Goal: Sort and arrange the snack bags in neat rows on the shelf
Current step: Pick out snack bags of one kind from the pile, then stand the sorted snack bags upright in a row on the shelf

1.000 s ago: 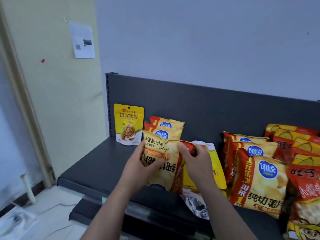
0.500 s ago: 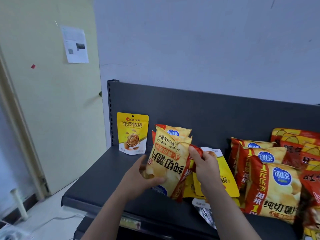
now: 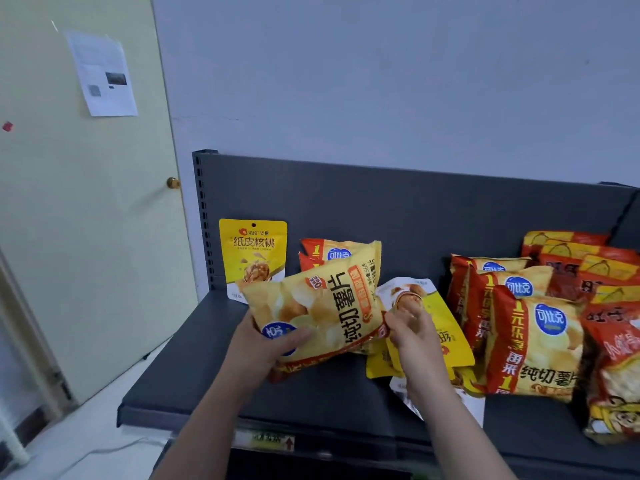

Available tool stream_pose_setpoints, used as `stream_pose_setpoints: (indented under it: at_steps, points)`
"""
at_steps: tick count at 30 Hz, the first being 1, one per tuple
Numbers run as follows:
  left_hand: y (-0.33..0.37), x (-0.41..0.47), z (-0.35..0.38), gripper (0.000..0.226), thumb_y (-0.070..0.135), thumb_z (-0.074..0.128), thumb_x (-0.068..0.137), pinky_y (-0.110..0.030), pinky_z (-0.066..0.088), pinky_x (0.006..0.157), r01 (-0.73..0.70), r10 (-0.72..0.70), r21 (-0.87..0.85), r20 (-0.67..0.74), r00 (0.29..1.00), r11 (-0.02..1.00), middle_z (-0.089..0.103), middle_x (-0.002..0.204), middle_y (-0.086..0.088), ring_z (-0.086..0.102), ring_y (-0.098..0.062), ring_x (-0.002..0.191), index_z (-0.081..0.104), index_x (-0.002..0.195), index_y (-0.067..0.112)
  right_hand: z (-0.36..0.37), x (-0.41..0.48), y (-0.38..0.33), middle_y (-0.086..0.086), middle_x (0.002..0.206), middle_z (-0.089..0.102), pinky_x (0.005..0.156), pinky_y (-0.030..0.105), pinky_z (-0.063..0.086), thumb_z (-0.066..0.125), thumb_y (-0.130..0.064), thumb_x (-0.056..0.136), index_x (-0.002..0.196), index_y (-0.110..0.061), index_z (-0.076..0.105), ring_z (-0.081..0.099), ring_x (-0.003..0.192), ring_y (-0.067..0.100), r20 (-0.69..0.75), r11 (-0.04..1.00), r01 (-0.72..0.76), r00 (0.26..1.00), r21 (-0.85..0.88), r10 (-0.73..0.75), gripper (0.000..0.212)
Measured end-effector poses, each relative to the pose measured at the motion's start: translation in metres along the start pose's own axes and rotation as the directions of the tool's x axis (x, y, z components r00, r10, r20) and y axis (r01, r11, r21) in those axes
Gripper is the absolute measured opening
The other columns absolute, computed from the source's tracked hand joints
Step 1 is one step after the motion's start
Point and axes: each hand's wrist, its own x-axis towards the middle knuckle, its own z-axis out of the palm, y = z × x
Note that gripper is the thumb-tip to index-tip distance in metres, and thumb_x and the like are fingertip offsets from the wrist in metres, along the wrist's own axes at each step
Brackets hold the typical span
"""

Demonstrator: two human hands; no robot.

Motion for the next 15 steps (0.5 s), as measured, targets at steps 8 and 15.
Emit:
stream_pose_setpoints:
  at_steps: [8,15]
  points:
    - [0.056,0.020,-0.014,0.069,0.044,0.094,0.047,-0.022,0.055,0.070,-0.176,0.045,0.640,0.216,0.975,0.748,0.069,0.092,0.022,0.065,0.002,0.083,0.056,0.105,0.042,-0.006,-0.016,-0.007,-0.019,0.143,0.017,0.097,0.006,0.037,0.089,-0.045,0.060,0.135,-0.054,0.031,0.028,0.125,-0.014,0.414,0.775,0.383,0.894,-0.503,-0.173,0.095]
    - [0.066,0.043,0.008,0.080,0.072,0.079,0.048,-0.035,0.051,0.091,-0.401,0.133,0.857,0.379,0.916,0.323,0.065,0.106,0.019,0.061,-0.008,0.101,0.054,0.118,0.041,0.005,-0.009,0.021,-0.013,0.121,0.058,0.094,0.041,0.050,0.081,-0.065,0.041,0.108,-0.039,0.054,0.056,0.111,0.013,0.271,0.699,0.252,0.959,-0.669,-0.086,0.077]
